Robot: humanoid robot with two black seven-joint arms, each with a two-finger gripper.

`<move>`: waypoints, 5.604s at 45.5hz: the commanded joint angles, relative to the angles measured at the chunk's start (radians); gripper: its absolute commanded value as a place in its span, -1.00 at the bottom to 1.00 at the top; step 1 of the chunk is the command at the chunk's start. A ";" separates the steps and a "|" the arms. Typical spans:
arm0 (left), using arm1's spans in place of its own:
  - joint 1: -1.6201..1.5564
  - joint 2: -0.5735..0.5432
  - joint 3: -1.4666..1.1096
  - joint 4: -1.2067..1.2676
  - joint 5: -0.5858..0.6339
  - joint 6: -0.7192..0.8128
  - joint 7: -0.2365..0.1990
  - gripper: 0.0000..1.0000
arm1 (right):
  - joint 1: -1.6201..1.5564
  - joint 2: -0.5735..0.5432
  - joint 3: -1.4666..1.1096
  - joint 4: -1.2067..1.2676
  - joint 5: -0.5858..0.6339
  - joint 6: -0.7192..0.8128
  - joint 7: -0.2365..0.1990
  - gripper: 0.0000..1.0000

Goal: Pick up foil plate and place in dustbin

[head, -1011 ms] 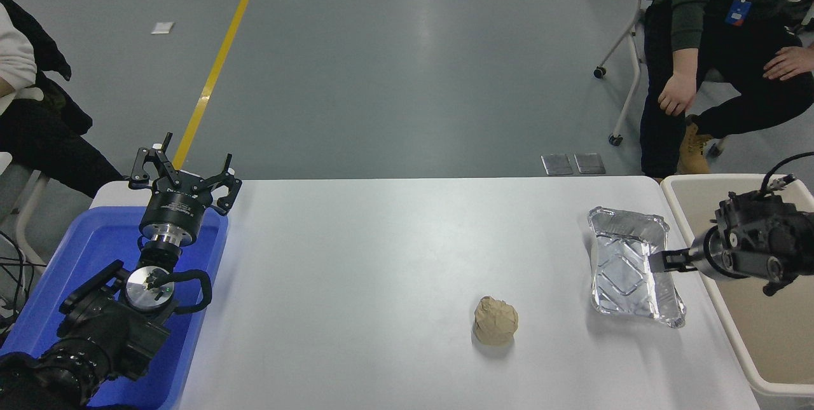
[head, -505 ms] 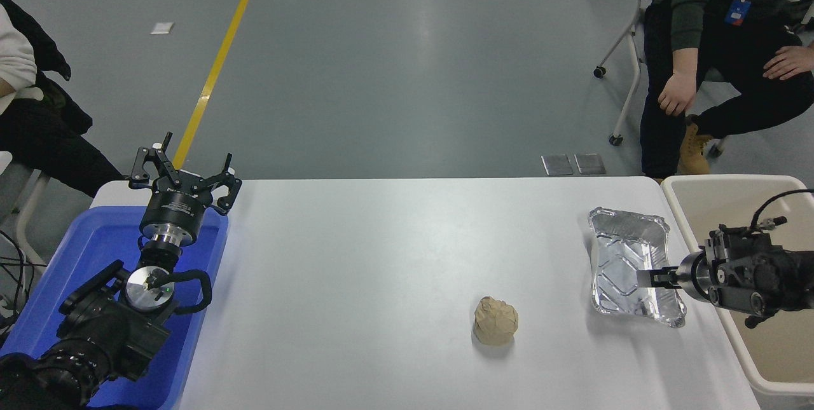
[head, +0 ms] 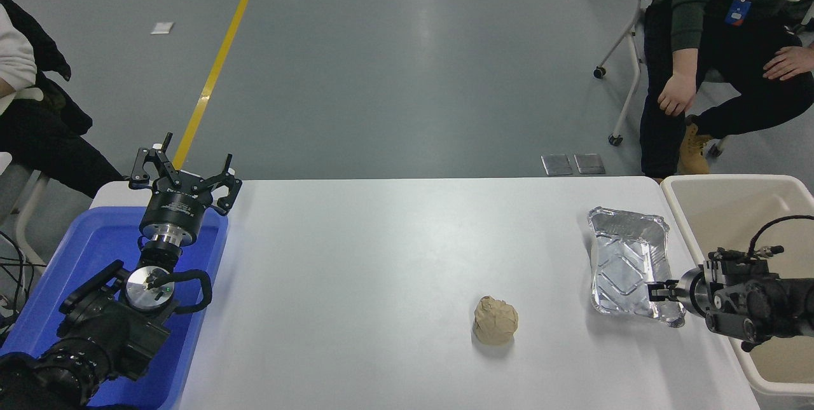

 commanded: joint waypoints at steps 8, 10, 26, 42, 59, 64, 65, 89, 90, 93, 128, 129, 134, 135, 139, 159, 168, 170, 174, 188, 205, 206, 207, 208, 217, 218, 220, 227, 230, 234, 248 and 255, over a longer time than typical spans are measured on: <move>0.000 0.000 0.000 0.000 0.000 0.000 0.000 0.98 | -0.005 0.009 0.024 0.011 0.000 -0.006 0.001 -0.73; 0.000 0.000 0.000 0.000 0.000 0.000 0.000 0.98 | -0.003 0.011 0.024 0.012 0.000 -0.006 0.003 -0.90; 0.000 0.000 0.000 0.000 0.000 0.000 0.000 0.98 | 0.113 -0.009 0.013 0.087 0.003 0.007 0.029 -1.00; 0.000 0.000 0.000 0.000 0.000 0.000 0.000 0.98 | 0.648 -0.238 -0.117 0.509 0.006 0.163 0.031 -1.00; 0.000 0.000 0.000 0.000 0.000 0.000 0.000 0.98 | 1.079 -0.275 -0.208 0.636 0.015 0.441 0.029 -1.00; 0.000 0.000 0.000 0.000 0.000 0.000 0.000 0.98 | 1.182 -0.275 -0.206 0.635 0.015 0.542 0.030 -1.00; 0.000 0.000 0.000 0.000 0.000 0.000 0.000 0.98 | 1.199 -0.275 -0.206 0.635 0.015 0.557 0.029 -1.00; 0.000 0.000 0.000 0.000 0.000 0.000 0.000 0.98 | 1.376 -0.245 -0.206 0.629 0.079 0.734 0.029 -1.00; 0.000 0.000 0.000 0.000 0.000 0.002 0.000 0.98 | 1.376 -0.245 -0.206 0.629 0.079 0.734 0.029 -1.00; 0.000 0.000 0.000 0.000 0.000 0.000 0.000 0.98 | 1.374 -0.245 -0.206 0.629 0.079 0.732 0.029 -1.00; 0.000 0.000 0.000 0.000 0.000 0.002 0.000 0.98 | 0.649 -0.250 -0.186 -0.265 0.348 0.666 0.021 -1.00; 0.000 0.000 0.000 0.000 0.000 0.002 0.000 0.98 | 0.612 -0.250 -0.186 -0.299 0.366 0.666 0.021 -1.00; 0.000 0.000 0.000 0.000 0.000 0.000 0.000 0.98 | 0.469 -0.255 -0.165 -0.399 0.478 0.619 0.018 -1.00; 0.000 0.000 0.000 0.000 0.000 0.000 0.000 0.98 | 0.446 -0.255 -0.163 -0.405 0.500 0.597 0.018 -1.00; 0.000 0.000 0.000 0.000 0.000 0.000 0.000 0.98 | 0.376 -0.256 -0.160 -0.407 0.563 0.512 0.015 -1.00; 0.000 0.000 0.000 0.000 0.000 0.000 0.000 0.98 | 0.023 -0.267 0.016 -0.413 0.652 0.036 0.015 -1.00; 0.000 0.000 0.000 0.000 0.000 0.000 0.000 0.98 | -0.157 -0.213 0.186 -0.422 0.650 -0.062 0.020 -1.00; 0.000 0.000 0.000 0.000 0.000 0.000 0.000 0.98 | -0.190 -0.196 0.212 -0.437 0.650 -0.070 0.020 -1.00; 0.000 0.000 0.000 0.000 0.000 0.000 0.000 0.98 | -0.249 -0.164 0.243 -0.473 0.652 -0.075 0.023 -1.00; 0.000 0.000 0.000 0.000 0.000 0.000 0.000 0.98 | -0.316 -0.129 0.257 -0.488 0.653 -0.088 0.024 -1.00; 0.001 0.000 0.000 0.000 0.000 0.000 0.000 0.98 | -0.344 -0.109 0.266 -0.488 0.653 -0.093 0.021 -0.79; 0.000 0.000 0.000 0.000 0.000 0.000 0.000 0.98 | -0.342 -0.109 0.265 -0.488 0.653 -0.092 0.018 -0.48; 0.000 0.000 0.000 0.000 0.000 0.000 0.000 0.98 | -0.339 -0.110 0.265 -0.488 0.652 -0.092 0.018 -0.09; 0.000 0.000 0.000 0.000 0.000 0.000 0.000 0.98 | -0.338 -0.112 0.265 -0.486 0.652 -0.092 0.018 0.32; 0.001 0.000 0.000 0.000 0.000 0.000 0.000 0.98 | -0.303 -0.123 0.263 -0.465 0.633 -0.075 0.018 1.00; 0.000 0.000 0.000 0.000 0.000 0.000 0.000 0.98 | -0.298 -0.127 0.263 -0.463 0.633 -0.075 0.018 1.00; 0.000 0.000 0.000 0.000 0.000 0.000 0.000 0.98 | -0.293 -0.133 0.257 -0.459 0.633 -0.075 0.018 1.00; 0.000 0.000 0.000 0.000 0.000 0.000 0.000 0.98 | -0.261 -0.156 0.249 -0.456 0.633 -0.075 0.018 1.00; 0.000 0.000 0.000 0.000 0.000 0.000 0.000 0.98 | -0.208 -0.184 0.239 -0.450 0.630 -0.075 0.018 1.00; 0.000 0.000 0.000 0.000 0.000 0.002 0.000 0.98 | -0.079 -0.248 0.203 -0.399 0.629 -0.073 0.018 1.00; 0.000 0.000 0.000 0.000 0.000 0.000 0.000 0.98 | 0.564 -0.284 -0.165 -0.065 0.589 0.025 0.018 1.00; 0.000 -0.001 0.000 0.000 0.000 0.000 0.000 0.98 | 0.743 -0.157 -0.241 -0.029 0.587 0.123 0.017 1.00</move>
